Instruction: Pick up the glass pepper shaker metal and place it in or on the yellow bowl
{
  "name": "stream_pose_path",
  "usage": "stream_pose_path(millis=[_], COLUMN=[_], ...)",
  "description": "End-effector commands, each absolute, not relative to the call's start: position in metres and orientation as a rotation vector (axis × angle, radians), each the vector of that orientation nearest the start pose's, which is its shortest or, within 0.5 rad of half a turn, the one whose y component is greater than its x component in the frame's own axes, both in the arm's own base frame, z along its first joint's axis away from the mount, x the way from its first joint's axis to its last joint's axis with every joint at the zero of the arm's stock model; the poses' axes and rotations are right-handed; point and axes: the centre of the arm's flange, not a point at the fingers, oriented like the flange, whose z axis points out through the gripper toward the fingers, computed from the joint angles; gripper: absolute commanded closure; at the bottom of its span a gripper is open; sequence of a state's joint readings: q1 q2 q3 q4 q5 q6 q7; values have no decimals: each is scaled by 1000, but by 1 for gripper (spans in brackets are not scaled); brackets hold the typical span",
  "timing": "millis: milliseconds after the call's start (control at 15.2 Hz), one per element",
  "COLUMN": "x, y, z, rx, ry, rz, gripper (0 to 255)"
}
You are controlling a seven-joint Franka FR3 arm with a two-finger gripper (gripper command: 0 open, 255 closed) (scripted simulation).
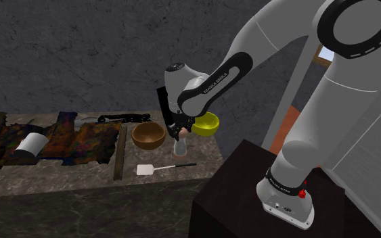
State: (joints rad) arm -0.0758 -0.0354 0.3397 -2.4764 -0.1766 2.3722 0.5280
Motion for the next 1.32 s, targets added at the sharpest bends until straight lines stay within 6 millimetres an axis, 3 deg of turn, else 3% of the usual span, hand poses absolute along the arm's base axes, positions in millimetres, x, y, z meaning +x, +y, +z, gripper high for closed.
stream_pose_path(millis=[0, 396, 1254], x=[447, 447, 447], y=[118, 118, 118], z=[297, 297, 366], rx=[-3282, -3282, -3282], ry=[219, 219, 219], rz=[27, 27, 27], gripper=[255, 255, 255])
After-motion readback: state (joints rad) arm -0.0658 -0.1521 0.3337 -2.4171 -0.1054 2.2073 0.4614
